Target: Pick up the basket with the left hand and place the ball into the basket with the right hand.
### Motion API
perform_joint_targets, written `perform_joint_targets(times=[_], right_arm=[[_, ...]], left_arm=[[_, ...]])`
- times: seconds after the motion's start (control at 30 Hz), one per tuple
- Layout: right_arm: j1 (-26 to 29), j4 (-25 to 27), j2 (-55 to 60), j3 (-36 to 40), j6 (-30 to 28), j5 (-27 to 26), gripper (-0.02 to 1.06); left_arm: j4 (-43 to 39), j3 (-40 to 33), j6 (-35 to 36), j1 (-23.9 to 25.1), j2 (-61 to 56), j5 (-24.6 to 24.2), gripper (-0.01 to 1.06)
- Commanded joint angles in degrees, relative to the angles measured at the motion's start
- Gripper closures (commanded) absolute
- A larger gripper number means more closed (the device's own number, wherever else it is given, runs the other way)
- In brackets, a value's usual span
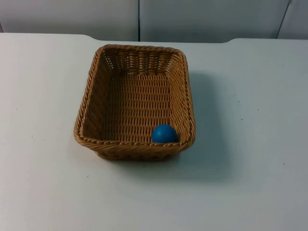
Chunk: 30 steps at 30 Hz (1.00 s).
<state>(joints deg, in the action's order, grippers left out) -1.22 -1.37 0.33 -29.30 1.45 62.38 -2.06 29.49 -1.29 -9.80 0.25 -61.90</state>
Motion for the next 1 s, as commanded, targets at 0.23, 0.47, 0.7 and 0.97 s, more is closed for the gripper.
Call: perform_joint_targets(times=[0.23, 0.47, 0.7, 0.97], right_arm=[[7.8, 0.2, -0.3, 0.2, 0.0, -0.6, 0.04], [7.9, 0.2, -0.3, 0.2, 0.0, -0.6, 0.04], [7.9, 0.2, -0.3, 0.2, 0.0, -0.6, 0.04], [7.7, 0.2, -0.3, 0.2, 0.0, -0.6, 0.04]], left_arm=[[0.1, -0.1, 0.2, 11.5, -0.2, 0.1, 0.08], [0.1, -0.1, 0.2, 15.8, -0.2, 0.1, 0.08], [0.1, -0.1, 0.2, 15.8, -0.2, 0.1, 0.08], [0.0, -0.1, 0.2, 14.8, -0.2, 0.1, 0.08]])
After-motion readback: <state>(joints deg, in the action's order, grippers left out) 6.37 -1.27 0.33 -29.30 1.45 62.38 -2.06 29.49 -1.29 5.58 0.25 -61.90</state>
